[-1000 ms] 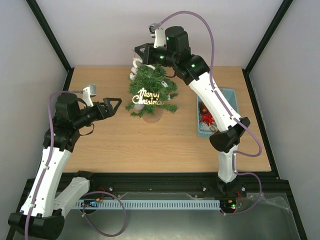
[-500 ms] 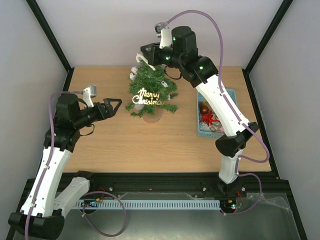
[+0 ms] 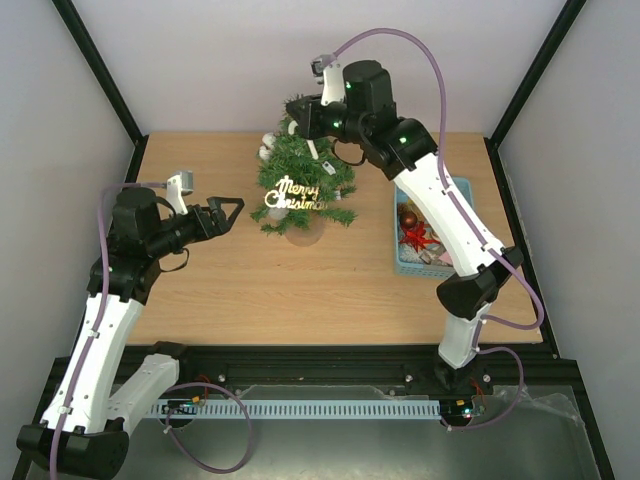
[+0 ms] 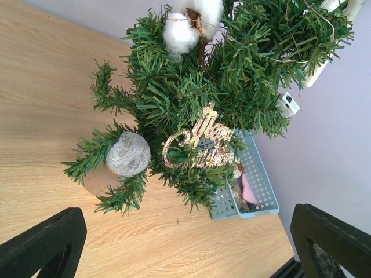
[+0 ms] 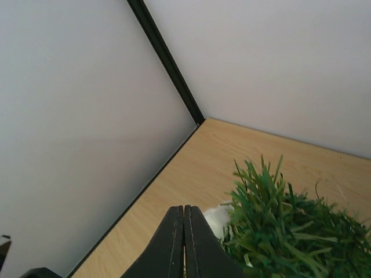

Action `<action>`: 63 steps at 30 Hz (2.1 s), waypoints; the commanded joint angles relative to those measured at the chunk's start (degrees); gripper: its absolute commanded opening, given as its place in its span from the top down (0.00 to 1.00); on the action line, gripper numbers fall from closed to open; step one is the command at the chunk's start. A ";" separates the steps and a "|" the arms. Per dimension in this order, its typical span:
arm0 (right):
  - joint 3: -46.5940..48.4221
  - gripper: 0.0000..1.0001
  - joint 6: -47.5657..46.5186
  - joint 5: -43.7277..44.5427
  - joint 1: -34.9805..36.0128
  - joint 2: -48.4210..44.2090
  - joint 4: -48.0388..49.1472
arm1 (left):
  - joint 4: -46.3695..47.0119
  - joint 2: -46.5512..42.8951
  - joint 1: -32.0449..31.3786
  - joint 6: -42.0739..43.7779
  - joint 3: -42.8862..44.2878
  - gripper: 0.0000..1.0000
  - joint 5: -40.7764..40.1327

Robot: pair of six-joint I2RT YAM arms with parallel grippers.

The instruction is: Decorate the small christmas tree

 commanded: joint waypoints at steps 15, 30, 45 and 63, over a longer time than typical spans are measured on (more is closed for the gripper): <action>-3.41 0.96 -0.63 -0.23 0.16 -3.62 1.06 | 0.66 -0.83 0.34 -0.15 -0.27 0.01 0.99; -3.32 0.54 -0.42 -0.81 0.16 -5.17 1.19 | 0.37 -0.64 0.34 -0.12 0.72 0.01 0.71; -26.11 0.02 -1.29 11.75 -0.18 -31.21 5.09 | -5.29 1.87 0.39 2.23 9.66 0.01 -5.28; -30.42 0.01 -2.42 29.38 -0.19 -45.72 -8.56 | -11.50 2.42 0.39 4.63 27.60 0.01 -18.20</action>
